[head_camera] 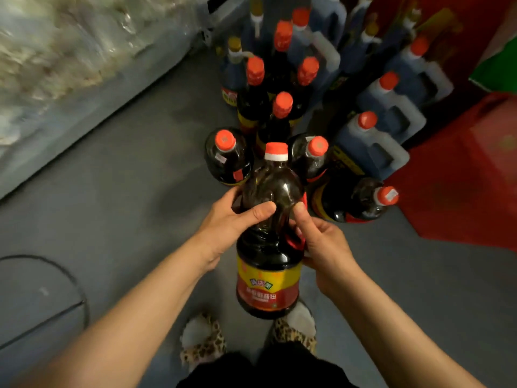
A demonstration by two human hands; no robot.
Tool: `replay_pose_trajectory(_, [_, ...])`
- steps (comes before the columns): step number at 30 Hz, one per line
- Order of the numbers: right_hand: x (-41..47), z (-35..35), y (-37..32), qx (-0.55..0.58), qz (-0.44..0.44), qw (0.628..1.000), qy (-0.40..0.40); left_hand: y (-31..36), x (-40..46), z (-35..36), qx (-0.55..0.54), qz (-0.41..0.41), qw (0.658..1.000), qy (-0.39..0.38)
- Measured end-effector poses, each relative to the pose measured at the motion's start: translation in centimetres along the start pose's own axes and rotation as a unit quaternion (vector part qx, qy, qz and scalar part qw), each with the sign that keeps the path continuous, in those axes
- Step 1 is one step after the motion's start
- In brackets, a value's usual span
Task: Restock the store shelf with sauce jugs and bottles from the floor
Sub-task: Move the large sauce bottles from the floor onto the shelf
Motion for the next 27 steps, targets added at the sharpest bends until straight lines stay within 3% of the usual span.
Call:
replay_pose_trajectory(7, [-14.0,0.6,-12.0,-0.030,-0.024,0.999,-0.033,13.1,-11.4,1.6,-0.001,-0.015,0.998,0.055])
replay_pose_trajectory(12, [-24.7,0.6,-22.9,-0.048,-0.055,0.996,-0.055,26.6,-20.6,3.2,0.022,0.018,0.997,0.070])
replay_pose_trajectory(20, [-41.1,3.9,-41.6,-0.066,-0.191,0.969,-0.144,47.7,-35.6,2.5,0.052,0.152,0.973,0.168])
replay_pose_trajectory(27, [-49.0,13.5,-57.2,-0.072,-0.312,0.920,-0.224,64.1,-44.8,-4.7,0.046,0.282,0.922,0.263])
Point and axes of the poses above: each hand's wrist, its own x-axis towards the middle knuckle, its own z-axis out of the palm, y = z × x, the point moved 7 cm from there along x, towards the middle knuckle, and after that the axes turned 2 degrees about -y, right-handed, at the moved point
